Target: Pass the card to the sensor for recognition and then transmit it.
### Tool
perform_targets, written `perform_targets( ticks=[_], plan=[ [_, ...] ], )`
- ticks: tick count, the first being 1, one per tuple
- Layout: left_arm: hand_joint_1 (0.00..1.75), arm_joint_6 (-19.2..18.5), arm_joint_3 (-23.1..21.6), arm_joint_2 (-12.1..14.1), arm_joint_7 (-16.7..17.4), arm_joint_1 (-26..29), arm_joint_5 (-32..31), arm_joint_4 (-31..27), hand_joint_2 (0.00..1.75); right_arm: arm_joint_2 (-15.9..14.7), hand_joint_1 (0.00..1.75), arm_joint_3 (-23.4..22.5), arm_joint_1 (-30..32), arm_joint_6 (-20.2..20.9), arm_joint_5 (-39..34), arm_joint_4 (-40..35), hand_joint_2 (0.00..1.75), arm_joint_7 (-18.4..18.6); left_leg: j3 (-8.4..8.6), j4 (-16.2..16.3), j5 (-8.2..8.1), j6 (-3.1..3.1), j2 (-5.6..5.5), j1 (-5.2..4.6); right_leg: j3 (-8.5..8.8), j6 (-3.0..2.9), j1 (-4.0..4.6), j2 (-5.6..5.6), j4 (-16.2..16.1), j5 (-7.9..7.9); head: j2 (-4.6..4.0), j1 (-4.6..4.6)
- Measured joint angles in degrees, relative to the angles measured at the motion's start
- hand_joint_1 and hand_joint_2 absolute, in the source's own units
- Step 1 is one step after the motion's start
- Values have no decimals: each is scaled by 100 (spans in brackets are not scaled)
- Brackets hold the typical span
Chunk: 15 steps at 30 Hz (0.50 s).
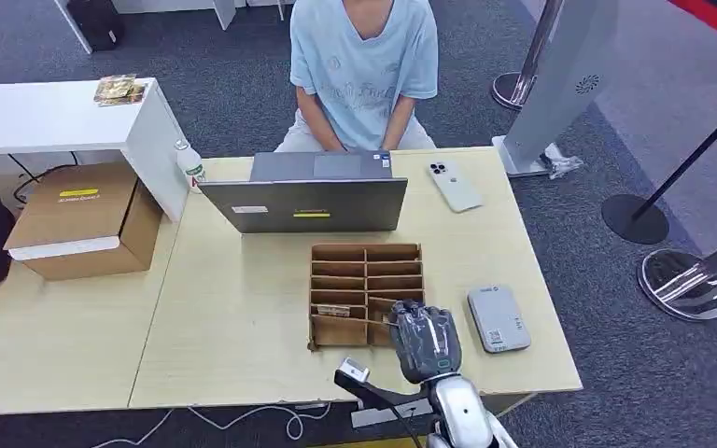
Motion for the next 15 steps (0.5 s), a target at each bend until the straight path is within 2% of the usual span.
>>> perform_targets(
  ticks=[15],
  plan=[
    [0, -7, -15, 0, 4, -37, 0, -2, 0, 0, 175, -103, 65, -523, -142, 9, 175, -230, -1, 0, 0, 0, 0, 0, -1, 0, 0, 0, 0, 0, 0, 0]
  ],
)
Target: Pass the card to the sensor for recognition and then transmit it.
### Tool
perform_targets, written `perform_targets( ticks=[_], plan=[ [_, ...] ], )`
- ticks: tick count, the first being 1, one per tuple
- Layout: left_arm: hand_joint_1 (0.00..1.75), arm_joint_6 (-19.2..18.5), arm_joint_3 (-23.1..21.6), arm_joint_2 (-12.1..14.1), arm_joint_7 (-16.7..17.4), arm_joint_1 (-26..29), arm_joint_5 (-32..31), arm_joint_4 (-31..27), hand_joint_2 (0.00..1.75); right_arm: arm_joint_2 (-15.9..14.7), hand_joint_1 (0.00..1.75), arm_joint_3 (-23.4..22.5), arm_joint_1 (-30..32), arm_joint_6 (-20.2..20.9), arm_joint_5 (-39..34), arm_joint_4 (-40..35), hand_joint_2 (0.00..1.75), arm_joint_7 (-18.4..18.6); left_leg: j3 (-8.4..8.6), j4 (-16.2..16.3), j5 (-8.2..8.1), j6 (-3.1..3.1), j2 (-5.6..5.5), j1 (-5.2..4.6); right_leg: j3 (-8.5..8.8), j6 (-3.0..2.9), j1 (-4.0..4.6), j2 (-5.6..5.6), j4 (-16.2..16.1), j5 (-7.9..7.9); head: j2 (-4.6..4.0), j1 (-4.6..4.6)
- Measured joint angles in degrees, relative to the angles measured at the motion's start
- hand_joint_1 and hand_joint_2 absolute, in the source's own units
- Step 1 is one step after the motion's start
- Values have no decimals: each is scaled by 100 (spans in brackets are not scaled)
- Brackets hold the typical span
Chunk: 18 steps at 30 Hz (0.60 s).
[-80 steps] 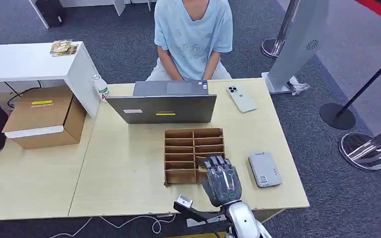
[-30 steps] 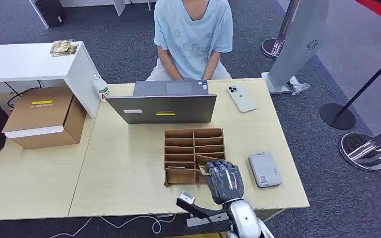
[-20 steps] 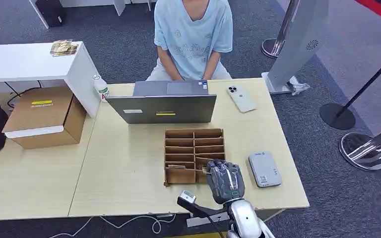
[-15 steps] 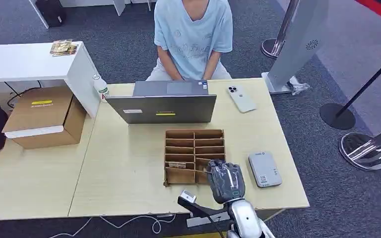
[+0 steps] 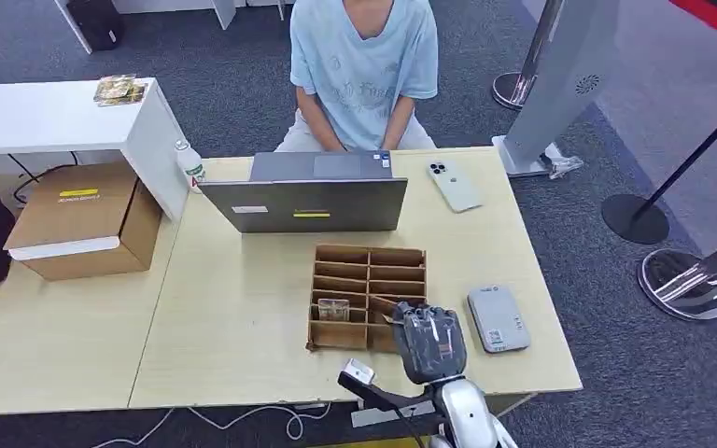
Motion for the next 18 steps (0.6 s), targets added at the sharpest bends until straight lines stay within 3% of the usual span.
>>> perform_targets(
  ticks=[18],
  plan=[
    [0, -55, -39, 0, 31, -82, 0, 2, 0, 2, 175, -22, -1, -330, -111, 72, 175, -223, 0, 0, 0, 0, 0, 0, 0, 0, 0, 0, 0, 0, 0, 0]
  ],
)
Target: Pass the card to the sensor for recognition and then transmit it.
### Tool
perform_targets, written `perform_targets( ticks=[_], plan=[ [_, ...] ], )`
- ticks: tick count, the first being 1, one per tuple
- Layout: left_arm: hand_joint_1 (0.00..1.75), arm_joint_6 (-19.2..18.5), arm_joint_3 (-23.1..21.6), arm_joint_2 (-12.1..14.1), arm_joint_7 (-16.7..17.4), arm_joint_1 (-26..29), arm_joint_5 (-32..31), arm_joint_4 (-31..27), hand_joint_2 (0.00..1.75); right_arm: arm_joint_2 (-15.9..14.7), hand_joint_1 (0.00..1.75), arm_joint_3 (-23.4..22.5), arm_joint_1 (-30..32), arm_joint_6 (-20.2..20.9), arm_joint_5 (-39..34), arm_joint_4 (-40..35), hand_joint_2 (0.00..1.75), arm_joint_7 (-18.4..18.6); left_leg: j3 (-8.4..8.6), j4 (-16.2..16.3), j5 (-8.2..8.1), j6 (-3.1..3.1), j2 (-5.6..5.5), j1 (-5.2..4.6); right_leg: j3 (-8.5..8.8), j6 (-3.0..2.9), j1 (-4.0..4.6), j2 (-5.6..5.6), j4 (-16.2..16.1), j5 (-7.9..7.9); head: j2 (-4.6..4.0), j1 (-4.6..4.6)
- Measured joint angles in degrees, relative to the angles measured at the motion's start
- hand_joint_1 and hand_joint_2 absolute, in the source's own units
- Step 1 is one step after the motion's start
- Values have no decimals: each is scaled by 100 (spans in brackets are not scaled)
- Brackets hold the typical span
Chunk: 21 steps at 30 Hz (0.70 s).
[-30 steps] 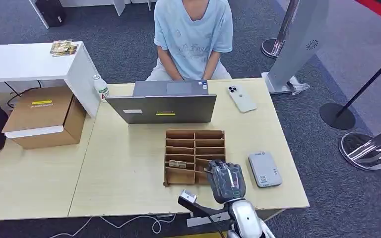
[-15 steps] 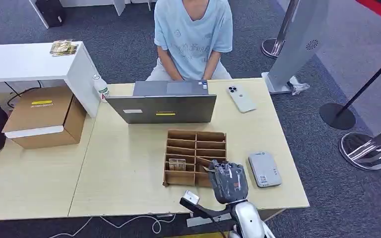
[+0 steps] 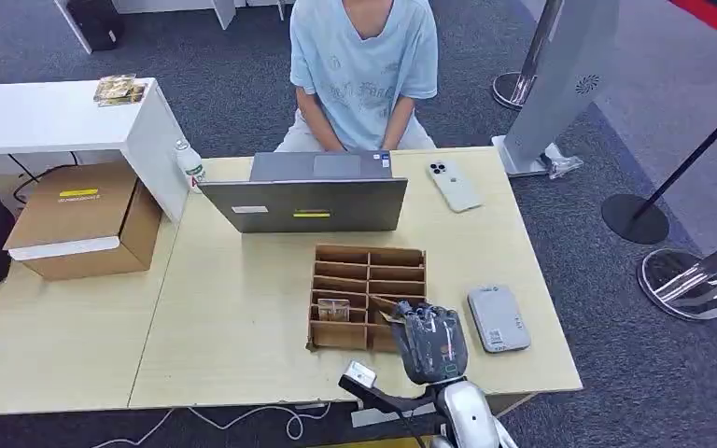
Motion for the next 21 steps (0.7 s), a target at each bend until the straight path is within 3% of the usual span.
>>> perform_targets(
  ticks=[11, 21],
  plan=[
    [0, 0, -87, 0, 0, -1, 0, 0, 0, 0, 175, -4, 1, -96, -100, 15, 175, -100, 0, 0, 0, 0, 0, 0, 0, 0, 0, 0, 0, 0, 0, 0],
    [0, 0, -101, 0, 0, -2, 0, 0, 0, 0, 175, -4, 14, 112, -350, -7, 175, -317, 0, 0, 0, 0, 0, 0, 0, 0, 0, 0, 0, 0, 0, 0]
  ],
)
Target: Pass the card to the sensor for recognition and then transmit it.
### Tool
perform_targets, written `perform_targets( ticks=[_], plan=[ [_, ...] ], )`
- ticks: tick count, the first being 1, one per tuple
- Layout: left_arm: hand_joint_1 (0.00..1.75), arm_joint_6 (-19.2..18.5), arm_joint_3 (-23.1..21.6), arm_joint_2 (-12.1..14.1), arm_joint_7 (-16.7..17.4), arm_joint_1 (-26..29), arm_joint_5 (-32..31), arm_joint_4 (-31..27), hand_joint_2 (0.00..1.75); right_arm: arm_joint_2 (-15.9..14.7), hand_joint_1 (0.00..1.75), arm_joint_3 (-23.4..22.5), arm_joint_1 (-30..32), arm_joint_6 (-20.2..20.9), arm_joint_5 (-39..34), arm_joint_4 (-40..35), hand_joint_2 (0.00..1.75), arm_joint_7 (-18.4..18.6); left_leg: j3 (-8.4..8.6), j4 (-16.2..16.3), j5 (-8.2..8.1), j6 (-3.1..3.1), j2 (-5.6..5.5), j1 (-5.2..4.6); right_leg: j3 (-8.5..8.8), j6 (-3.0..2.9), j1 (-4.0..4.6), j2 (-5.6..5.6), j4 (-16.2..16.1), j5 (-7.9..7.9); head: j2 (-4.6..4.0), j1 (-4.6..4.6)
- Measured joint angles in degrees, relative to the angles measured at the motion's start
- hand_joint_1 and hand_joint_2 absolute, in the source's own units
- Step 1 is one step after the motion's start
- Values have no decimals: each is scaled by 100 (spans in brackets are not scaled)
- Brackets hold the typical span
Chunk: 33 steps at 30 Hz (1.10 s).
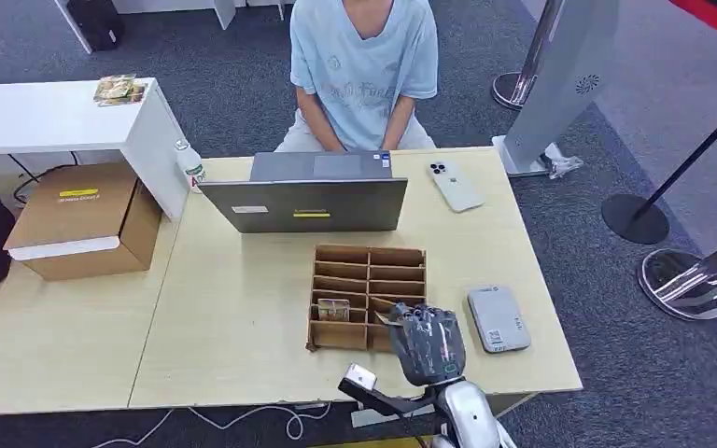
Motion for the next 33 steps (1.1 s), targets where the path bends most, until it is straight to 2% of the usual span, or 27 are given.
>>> perform_targets(
  ticks=[8, 13, 20, 33],
  plan=[
    [0, 0, 0, 0, 0, 1, 0, 0, 0, -2, 175, -2, 69, 68, -17, -217, 175, -9, 0, 0, 0, 0, 0, 0, -1, 0, 0, 0, 0, 0, 0, 0],
    [0, 2, 0, 0, 0, 8, 0, 0, 0, -7, 175, -42, 154, 293, -205, -396, 175, -125, 0, 0, 0, 0, 0, 0, -1, 0, 0, 0, 0, 0, 0, -2],
    [0, 0, -4, 0, 0, 2, 0, -2, 0, -59, 175, -162, 334, 273, -278, -724, 175, -140, 0, 0, 0, 0, 0, 0, -1, 0, 0, 0, 0, 0, 0, 0],
    [0, 48, -4, 0, -17, 37, 2, 0, 0, -157, 175, -278, 651, 157, -715, -1397, 175, -544, -1, 0, 0, 0, 0, 0, -1, 0, 0, 0, 0, 0, 0, 0]
  ],
)
